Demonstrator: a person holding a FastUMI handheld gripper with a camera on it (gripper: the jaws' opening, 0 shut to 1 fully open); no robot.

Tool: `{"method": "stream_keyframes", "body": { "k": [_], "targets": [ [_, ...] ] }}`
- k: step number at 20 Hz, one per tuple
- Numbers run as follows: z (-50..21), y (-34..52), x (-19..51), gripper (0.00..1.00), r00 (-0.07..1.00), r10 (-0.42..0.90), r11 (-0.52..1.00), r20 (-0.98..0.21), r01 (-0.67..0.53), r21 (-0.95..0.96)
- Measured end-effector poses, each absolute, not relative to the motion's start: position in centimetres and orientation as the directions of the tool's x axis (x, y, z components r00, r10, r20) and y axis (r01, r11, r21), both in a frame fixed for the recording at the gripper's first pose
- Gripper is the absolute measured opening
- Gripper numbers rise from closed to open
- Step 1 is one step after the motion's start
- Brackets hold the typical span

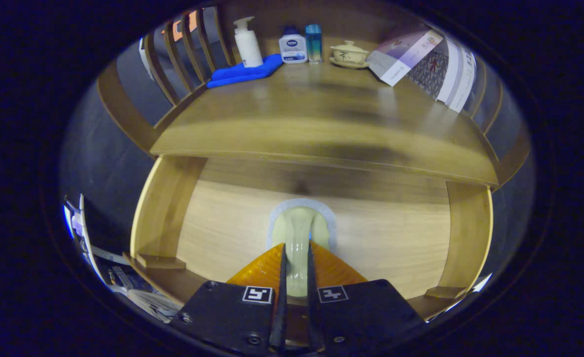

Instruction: Pull open the drawer, take out the items inside it, and place them on the countertop above the cabinet.

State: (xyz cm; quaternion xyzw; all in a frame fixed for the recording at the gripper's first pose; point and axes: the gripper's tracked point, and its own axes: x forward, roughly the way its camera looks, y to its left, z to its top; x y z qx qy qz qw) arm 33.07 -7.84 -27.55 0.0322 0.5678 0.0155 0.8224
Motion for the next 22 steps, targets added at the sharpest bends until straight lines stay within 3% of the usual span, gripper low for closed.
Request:
{"method": "stream_keyframes", "body": {
  "k": [10, 22],
  "targets": [
    [-16.2, -11.1, 36.8, 0.20, 0.514, 0.052, 0.997, -0.856, 0.025, 0.076],
    [-17.4, -12.5, 48.7, 0.20, 0.519, 0.007, 0.990, -0.855, 0.115, 0.078]
  ]
}}
